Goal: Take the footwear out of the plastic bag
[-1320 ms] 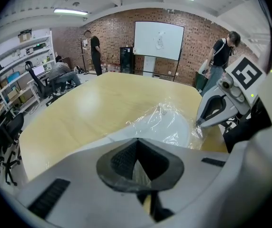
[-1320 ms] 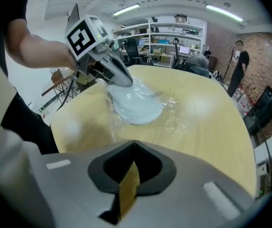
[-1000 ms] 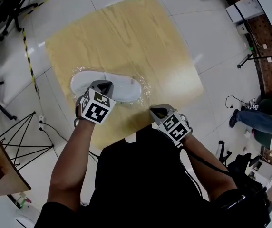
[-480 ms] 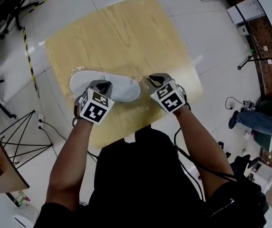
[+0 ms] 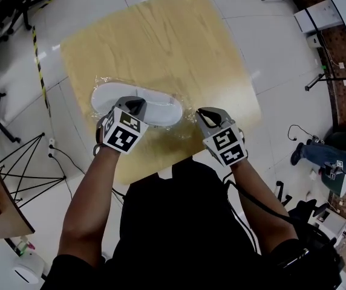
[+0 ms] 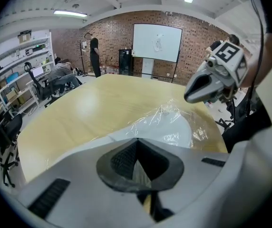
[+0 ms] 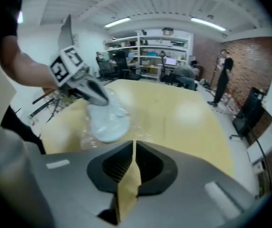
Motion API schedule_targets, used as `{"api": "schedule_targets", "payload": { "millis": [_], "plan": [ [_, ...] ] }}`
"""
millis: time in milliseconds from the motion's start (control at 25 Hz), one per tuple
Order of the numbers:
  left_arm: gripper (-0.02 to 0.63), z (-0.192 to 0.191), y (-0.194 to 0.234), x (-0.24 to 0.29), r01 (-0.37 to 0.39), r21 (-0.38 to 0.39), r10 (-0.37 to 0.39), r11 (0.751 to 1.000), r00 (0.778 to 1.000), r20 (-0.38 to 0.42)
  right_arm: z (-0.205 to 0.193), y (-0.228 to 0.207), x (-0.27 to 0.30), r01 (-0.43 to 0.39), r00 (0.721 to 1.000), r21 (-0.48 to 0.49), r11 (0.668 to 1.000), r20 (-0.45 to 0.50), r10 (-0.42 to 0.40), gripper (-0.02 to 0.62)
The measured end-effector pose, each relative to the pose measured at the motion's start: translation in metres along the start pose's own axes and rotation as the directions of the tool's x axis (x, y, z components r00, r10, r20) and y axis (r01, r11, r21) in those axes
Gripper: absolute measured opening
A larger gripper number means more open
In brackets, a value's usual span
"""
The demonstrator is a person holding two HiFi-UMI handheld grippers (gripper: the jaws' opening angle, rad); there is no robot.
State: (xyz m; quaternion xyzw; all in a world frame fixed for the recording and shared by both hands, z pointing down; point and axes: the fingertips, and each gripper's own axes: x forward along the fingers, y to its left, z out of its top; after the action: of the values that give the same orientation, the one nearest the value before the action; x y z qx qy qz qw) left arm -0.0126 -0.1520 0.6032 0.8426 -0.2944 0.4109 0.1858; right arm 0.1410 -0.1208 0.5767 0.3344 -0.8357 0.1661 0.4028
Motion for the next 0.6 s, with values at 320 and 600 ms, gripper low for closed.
{"api": "schedule_targets", "payload": {
  "millis": [320, 600],
  "plan": [
    [0.006, 0.001, -0.002, -0.001, 0.018, -0.009, -0.018, 1.0, 1.0, -0.008, -0.042, 0.061, 0.011, -0.202, 0.966, -0.146, 0.969, -0.192, 0.172, 0.021],
    [0.006, 0.0, -0.002, -0.001, 0.013, -0.002, -0.013, 1.0, 1.0, 0.002, -0.007, 0.049, 0.019, -0.162, 0.985, -0.007, 0.987, -0.06, 0.162, 0.036]
  ]
}}
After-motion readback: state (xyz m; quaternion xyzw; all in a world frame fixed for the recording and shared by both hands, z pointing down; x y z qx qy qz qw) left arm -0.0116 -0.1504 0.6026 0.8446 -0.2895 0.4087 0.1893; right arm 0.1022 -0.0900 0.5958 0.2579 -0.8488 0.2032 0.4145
